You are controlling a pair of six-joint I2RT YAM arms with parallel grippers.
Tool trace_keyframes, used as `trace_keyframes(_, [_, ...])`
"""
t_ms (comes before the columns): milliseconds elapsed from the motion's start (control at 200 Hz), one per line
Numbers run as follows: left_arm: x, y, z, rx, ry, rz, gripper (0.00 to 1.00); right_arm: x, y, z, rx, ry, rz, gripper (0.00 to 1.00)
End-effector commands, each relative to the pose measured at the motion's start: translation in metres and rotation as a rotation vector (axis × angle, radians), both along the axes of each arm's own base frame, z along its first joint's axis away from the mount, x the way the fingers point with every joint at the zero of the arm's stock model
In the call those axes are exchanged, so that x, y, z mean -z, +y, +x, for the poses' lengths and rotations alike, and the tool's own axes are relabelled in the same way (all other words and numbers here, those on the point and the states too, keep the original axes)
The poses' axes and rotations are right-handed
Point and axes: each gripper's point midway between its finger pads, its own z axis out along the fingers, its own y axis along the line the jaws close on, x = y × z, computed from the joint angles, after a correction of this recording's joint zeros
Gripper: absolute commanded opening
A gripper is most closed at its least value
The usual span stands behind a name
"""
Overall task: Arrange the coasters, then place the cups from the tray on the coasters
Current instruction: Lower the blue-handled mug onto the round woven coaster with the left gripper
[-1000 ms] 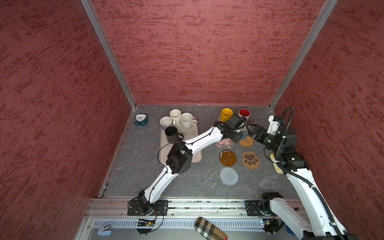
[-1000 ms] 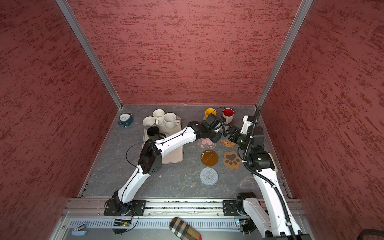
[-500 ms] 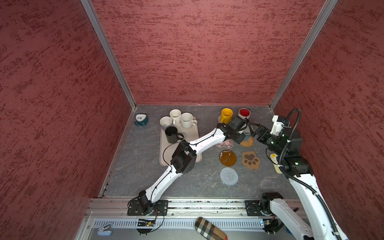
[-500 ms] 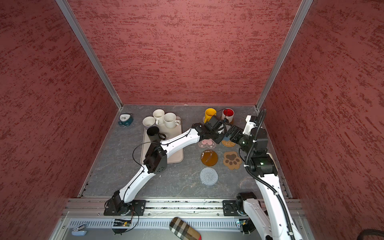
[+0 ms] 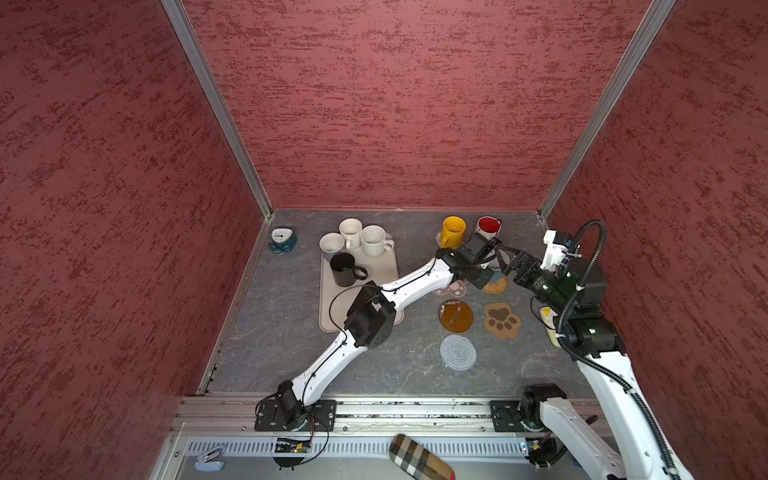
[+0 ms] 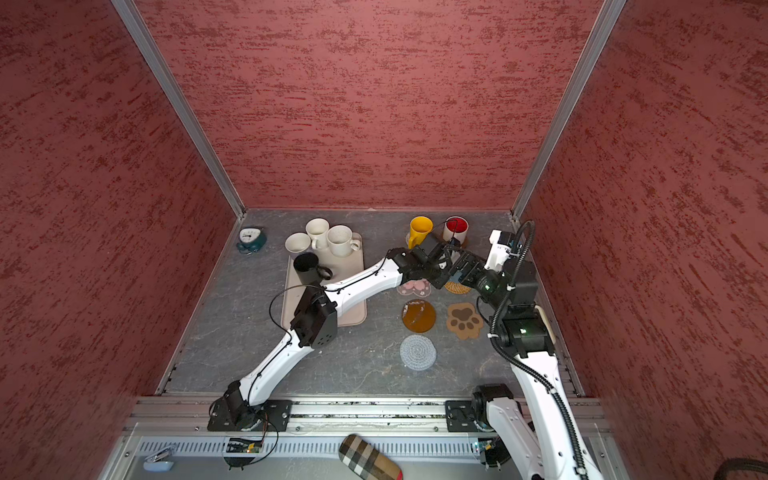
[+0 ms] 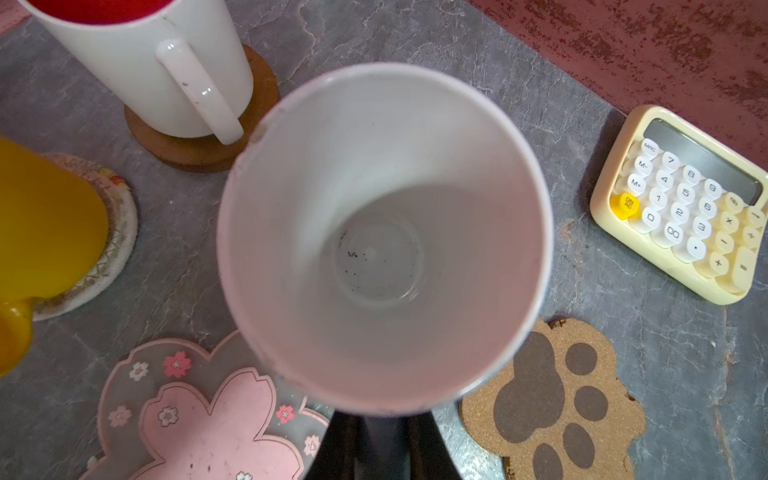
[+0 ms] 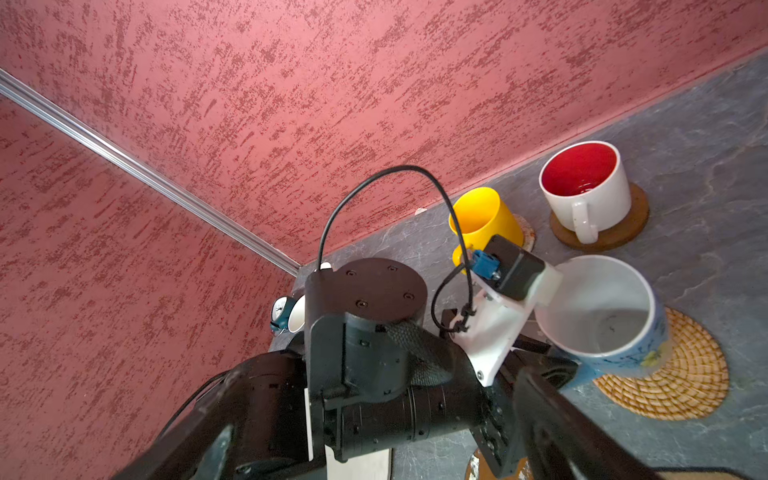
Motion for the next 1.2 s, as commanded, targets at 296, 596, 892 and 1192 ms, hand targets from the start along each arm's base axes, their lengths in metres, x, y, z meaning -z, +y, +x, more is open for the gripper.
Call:
trace_keyframes(296, [-0.012,-0.022,0.01,0.011,-0.063,-0.093,0.0,-0.007,0.004,-0.002,-0.027,-0.038,0.017,0.98])
trace_keyframes(596, [-0.017,-0.023,0.011,0.002,-0.089,-0.086,0.02,-0.004,0.004,-0.001,-0.028,-0.035,0.015,0.98])
trace_keyframes(892, [-0.015,-0.026,0.009,0.009,-0.085,-0.093,0.09,-0.001,0.002,-0.003,-0.019,-0.03,0.007,0.98])
trace_keyframes(1192, [-0.011,-0.025,0.009,0.006,-0.083,-0.084,0.21,0.002,0.001,-0.003,-0.011,-0.022,0.001,0.98])
